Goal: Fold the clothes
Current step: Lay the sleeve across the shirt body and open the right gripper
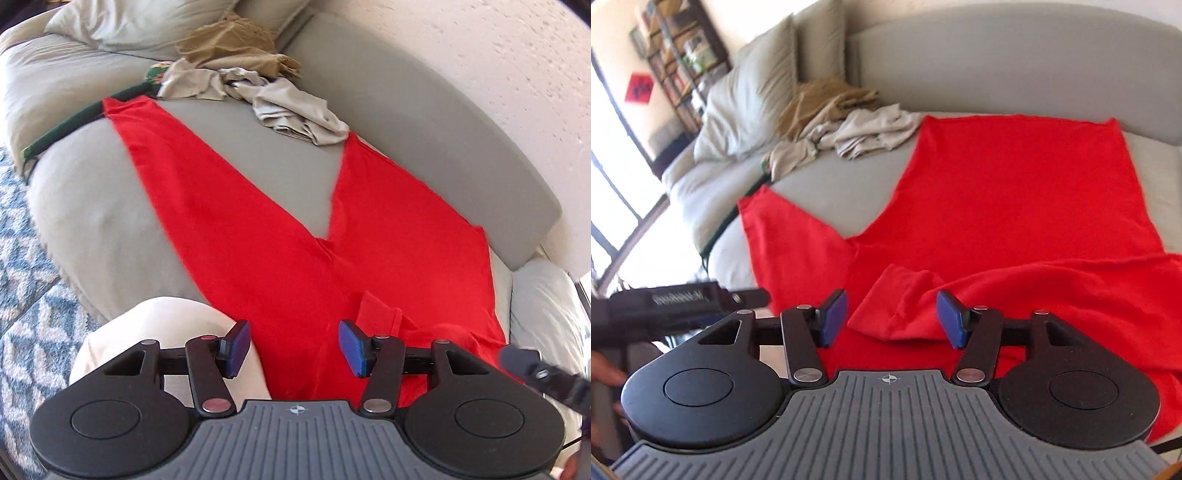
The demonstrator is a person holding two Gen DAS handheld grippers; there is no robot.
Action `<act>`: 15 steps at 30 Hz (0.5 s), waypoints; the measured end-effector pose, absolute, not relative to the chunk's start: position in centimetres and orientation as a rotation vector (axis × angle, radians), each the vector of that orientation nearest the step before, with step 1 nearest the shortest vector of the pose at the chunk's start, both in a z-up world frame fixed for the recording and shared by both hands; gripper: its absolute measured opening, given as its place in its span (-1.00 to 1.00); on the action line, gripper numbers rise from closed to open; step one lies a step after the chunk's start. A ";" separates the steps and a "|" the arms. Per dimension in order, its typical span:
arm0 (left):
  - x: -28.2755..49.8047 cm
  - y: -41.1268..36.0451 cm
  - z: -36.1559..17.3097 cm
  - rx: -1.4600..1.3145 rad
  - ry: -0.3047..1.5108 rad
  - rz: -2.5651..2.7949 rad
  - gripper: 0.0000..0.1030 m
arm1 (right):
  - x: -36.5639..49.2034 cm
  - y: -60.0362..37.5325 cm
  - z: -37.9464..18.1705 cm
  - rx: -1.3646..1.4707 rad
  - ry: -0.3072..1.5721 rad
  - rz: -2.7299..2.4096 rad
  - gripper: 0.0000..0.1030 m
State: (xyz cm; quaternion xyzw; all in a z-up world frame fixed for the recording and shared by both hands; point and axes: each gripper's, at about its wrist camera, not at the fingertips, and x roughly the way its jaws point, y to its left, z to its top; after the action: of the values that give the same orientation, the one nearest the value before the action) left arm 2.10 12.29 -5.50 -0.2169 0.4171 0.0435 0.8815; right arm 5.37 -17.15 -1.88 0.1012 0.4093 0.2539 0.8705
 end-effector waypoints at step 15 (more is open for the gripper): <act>8.9 6.6 -10.7 -0.048 0.887 -0.148 -0.24 | 2.6 -29.8 -5.1 0.500 0.866 0.165 0.16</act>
State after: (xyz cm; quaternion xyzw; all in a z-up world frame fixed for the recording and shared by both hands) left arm 8.92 6.60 -10.75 -0.0233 0.4284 -0.0714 0.9004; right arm 2.59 -29.81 -5.08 0.2396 0.4147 0.0792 0.8742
